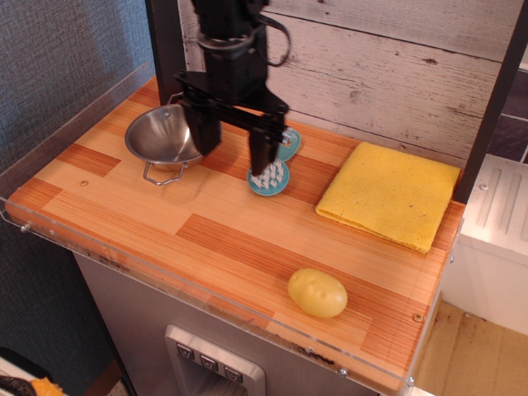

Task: Put the potato on the yellow cloth.

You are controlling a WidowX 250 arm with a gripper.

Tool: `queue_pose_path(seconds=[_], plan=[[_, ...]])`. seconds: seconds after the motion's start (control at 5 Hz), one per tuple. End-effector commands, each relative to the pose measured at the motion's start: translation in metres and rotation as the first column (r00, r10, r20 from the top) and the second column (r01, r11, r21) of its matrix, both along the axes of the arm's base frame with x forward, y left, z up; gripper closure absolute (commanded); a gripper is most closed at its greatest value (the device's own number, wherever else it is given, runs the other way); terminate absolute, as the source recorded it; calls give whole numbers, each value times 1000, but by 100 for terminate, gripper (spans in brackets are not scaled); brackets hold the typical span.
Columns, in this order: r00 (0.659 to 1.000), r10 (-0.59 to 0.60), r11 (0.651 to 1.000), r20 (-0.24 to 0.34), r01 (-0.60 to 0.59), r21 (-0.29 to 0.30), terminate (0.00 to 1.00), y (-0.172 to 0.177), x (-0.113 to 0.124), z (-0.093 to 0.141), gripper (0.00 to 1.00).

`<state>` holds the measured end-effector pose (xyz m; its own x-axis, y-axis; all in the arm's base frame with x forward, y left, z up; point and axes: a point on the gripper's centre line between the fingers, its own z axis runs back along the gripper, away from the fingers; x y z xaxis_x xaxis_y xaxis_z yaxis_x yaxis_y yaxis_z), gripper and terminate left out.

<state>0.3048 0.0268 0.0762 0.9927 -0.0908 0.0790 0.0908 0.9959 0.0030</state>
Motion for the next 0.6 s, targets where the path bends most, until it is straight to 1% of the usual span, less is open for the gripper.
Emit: queue_pose_path(seconds=[0.0,0.2,0.4], plan=[[997,-75,997,25,76,-21,0,-52,-14,0,0],[994,-106,994,31,107,-31,0,-71,-27,-7,0],[993,-105,994,60,107,-22,0,-84,-40,-15,0]])
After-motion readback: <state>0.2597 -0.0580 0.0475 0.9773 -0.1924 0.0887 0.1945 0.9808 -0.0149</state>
